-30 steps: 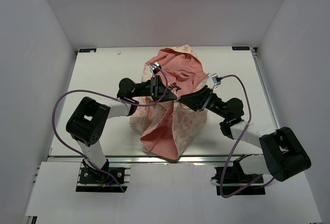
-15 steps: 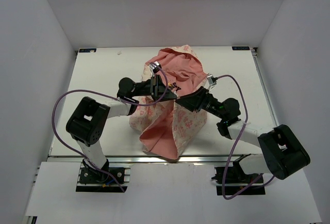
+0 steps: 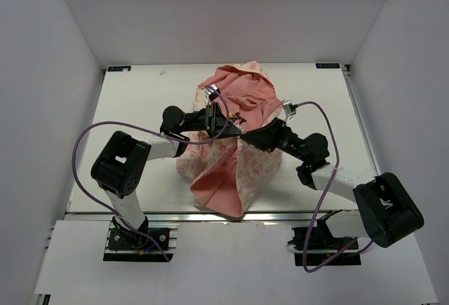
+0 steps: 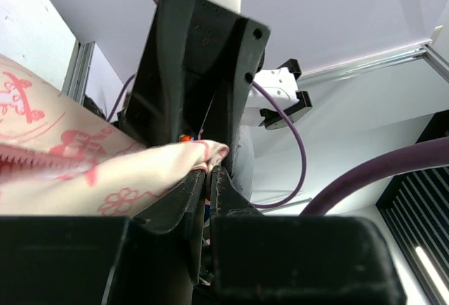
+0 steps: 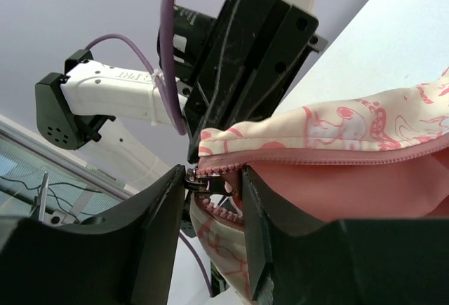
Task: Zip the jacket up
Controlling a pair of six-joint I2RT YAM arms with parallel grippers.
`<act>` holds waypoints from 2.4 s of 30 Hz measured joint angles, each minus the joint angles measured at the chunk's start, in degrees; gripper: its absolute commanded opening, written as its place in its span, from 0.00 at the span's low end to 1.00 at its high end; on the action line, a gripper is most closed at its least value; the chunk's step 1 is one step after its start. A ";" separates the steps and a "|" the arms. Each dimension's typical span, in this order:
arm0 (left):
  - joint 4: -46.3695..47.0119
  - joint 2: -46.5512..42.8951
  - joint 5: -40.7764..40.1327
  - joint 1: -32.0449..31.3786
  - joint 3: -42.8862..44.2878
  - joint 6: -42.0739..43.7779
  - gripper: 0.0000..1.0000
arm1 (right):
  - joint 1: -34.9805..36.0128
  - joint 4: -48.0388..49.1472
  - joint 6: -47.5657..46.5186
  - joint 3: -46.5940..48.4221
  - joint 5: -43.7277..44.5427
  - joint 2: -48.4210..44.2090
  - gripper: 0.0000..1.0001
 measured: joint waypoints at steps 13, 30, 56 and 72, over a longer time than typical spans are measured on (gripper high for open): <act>0.28 -0.07 1.07 0.81 -4.13 -0.22 0.00 | -2.10 -0.24 0.02 0.02 -1.92 -2.08 0.38; 0.28 -0.07 1.51 1.44 -4.13 -0.22 0.00 | -2.19 -1.29 -3.21 0.26 -5.11 -2.05 0.43; 0.26 -0.07 1.46 2.38 -4.13 -0.22 0.00 | -2.23 -7.72 -5.79 0.26 -5.81 -2.25 0.37; 0.26 -0.04 1.38 2.67 -4.13 -0.20 0.00 | -2.82 -7.78 -5.60 0.15 -6.43 -3.26 0.32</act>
